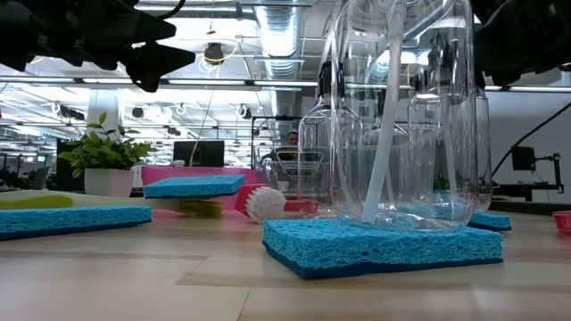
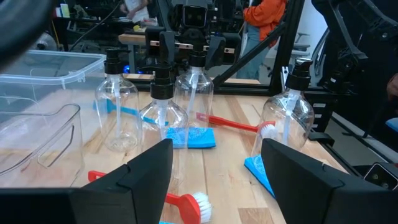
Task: Pick & Place Kitchen Sink Supplies
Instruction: Put the middle right soap dispenser into the right transparent bin
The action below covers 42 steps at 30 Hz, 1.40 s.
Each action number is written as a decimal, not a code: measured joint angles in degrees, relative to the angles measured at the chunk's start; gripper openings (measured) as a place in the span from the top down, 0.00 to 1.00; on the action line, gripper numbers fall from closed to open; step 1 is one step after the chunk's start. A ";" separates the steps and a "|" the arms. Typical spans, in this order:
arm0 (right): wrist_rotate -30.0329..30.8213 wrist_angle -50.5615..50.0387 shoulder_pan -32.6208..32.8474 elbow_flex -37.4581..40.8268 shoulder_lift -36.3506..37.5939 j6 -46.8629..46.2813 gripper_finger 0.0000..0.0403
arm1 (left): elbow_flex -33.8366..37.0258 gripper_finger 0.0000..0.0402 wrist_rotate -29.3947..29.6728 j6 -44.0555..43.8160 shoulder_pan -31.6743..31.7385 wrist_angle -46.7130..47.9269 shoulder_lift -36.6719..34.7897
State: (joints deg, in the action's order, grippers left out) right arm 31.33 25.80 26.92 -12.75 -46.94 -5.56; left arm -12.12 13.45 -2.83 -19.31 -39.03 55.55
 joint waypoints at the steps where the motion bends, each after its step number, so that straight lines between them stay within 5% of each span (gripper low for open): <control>1: 0.00 0.00 0.00 0.00 0.00 0.00 0.31 | 0.00 0.38 0.00 0.01 0.02 -0.01 0.00; 24: 0.00 0.39 0.00 -0.02 0.00 0.04 0.33 | 0.02 0.38 0.00 0.02 0.01 0.00 0.00; 42: -0.20 0.38 0.00 0.00 0.02 0.04 0.57 | 0.00 0.38 0.00 0.02 0.02 0.00 0.00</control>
State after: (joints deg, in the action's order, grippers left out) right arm 31.13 26.18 26.92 -12.75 -46.92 -5.52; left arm -12.12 13.45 -2.81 -19.29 -39.03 55.55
